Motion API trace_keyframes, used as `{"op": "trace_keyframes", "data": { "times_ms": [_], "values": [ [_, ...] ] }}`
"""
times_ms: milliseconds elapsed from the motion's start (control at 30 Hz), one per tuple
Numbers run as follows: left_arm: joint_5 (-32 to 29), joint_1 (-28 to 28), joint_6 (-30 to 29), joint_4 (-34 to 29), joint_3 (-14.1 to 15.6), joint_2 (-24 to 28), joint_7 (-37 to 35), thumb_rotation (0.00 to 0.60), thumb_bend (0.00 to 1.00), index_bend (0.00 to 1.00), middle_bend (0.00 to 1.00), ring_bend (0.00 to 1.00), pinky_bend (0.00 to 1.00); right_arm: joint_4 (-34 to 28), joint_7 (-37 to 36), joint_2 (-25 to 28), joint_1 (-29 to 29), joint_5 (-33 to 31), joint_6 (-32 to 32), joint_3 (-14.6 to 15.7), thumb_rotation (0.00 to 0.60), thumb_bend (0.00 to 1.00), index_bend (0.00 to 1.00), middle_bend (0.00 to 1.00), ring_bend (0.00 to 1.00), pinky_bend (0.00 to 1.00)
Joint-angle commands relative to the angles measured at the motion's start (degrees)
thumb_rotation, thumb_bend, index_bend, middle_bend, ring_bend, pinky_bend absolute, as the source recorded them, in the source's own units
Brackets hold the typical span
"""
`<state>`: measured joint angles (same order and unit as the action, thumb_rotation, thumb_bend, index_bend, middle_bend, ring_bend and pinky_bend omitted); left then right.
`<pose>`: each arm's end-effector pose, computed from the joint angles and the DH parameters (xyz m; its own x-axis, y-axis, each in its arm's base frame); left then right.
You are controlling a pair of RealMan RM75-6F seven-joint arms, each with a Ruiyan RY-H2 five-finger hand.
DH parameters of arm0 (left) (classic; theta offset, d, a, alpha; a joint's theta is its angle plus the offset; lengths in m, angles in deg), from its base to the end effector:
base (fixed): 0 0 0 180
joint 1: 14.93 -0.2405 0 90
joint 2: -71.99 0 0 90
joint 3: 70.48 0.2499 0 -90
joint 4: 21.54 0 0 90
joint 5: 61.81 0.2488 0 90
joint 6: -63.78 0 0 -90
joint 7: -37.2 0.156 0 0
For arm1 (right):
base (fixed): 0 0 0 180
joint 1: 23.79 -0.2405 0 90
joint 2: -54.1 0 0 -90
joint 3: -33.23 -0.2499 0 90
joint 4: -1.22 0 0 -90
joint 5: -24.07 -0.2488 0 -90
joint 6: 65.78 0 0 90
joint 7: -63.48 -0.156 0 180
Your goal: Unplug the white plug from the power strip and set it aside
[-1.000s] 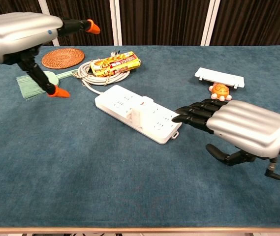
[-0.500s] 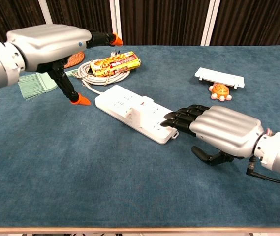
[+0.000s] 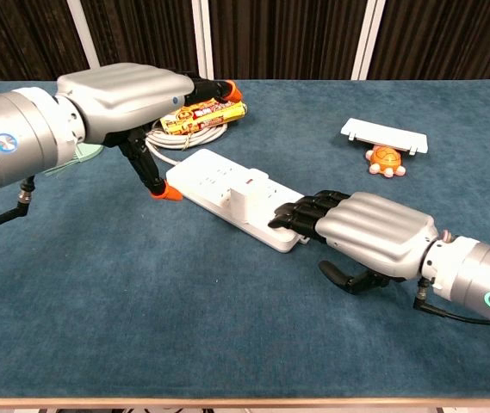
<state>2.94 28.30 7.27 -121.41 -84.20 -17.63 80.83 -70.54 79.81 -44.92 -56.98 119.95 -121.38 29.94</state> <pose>-0.0481 0.3126 -0.0597 0.5812 0.1089 0.8065 0.7020 -0.5684 -0.4291 -0.1617 -0.2808 -0.1256 0.6381 -0.1473 0.7558 -0.6219 -0.6773 0.3930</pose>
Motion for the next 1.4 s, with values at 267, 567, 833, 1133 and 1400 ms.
{"op": "trace_keyframes", "data": {
  "times_ms": [267, 567, 833, 1133, 1400],
  "values": [
    [-2.5, 2.3, -0.1, 2.4, 0.1, -2.3, 0.8, 0.600, 0.01, 0.09, 0.09, 0.00, 0.00, 1.1, -0.4, -1.0, -0.6, -0.5, -0.1, 1.0, 0.600, 0.70, 0.09, 0.08, 0.09, 0.11],
    [-4.3, 3.7, -0.1, 4.0, 0.3, -3.2, 0.5, 0.600, 0.04, 0.10, 0.10, 0.00, 0.00, 1.8, -0.9, -1.5, -1.0, -1.6, -0.2, 1.1, 0.600, 0.70, 0.11, 0.09, 0.10, 0.12],
    [-4.7, 4.3, -0.8, 4.7, 0.8, -3.4, -0.2, 0.600, 0.04, 0.10, 0.10, 0.00, 0.00, 1.4, -1.6, -1.4, -1.4, -2.2, -1.2, 0.7, 0.600, 0.70, 0.11, 0.09, 0.10, 0.12],
    [-4.6, 4.9, -1.3, 5.2, 1.5, -3.4, -0.9, 0.600, 0.04, 0.10, 0.10, 0.00, 0.00, 2.0, -2.4, -1.6, -1.6, -3.2, -1.7, 0.7, 0.600, 0.70, 0.11, 0.09, 0.10, 0.13],
    [-4.9, 5.4, -1.5, 5.7, 2.2, -3.8, -1.2, 0.600, 0.04, 0.10, 0.10, 0.00, 0.00, 2.5, -2.5, -1.7, -1.8, -3.8, -0.9, 1.5, 0.600, 0.70, 0.15, 0.13, 0.12, 0.14]
  ]
}}
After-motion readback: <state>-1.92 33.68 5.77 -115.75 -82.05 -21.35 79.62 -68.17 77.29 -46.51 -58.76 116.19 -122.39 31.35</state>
